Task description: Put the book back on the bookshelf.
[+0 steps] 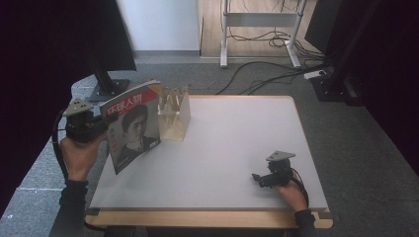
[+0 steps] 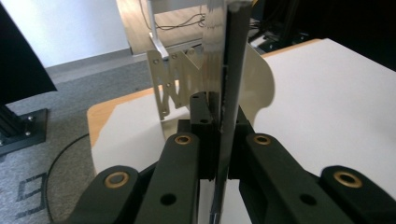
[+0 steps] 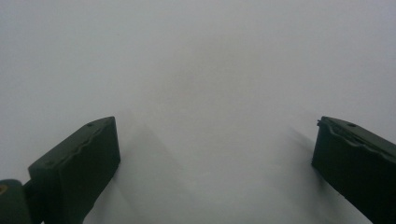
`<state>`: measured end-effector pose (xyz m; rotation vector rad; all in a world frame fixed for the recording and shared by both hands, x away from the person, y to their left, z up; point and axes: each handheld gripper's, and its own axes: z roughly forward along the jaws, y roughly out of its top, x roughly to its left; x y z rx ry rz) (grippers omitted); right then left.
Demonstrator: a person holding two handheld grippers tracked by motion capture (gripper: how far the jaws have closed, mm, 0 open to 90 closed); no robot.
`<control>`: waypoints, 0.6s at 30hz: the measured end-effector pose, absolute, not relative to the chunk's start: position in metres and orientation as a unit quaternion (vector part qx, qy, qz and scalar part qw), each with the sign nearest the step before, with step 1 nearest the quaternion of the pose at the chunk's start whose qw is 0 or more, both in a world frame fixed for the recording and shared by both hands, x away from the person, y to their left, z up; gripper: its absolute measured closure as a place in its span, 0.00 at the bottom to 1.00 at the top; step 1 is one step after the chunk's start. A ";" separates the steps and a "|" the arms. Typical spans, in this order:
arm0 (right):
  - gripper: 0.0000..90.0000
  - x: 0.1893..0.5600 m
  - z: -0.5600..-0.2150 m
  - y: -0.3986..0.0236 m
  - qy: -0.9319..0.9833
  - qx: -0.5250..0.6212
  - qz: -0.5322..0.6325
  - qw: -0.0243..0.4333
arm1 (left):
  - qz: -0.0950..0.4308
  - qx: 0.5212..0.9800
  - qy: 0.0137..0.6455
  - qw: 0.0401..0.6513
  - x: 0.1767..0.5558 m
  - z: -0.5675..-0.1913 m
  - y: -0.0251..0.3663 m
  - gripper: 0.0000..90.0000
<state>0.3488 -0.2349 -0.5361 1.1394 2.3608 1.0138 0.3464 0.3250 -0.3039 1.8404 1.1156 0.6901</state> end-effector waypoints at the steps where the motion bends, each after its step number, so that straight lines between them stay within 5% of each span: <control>1: 0.00 0.349 -0.536 -0.235 0.829 0.400 0.356 0.165 | 0.277 0.734 0.449 0.427 0.348 -0.303 0.326 0.97; 18: 0.00 0.349 -0.536 -0.235 0.829 0.400 0.356 0.163 | 0.301 0.708 0.473 0.429 0.397 -0.302 0.316 0.97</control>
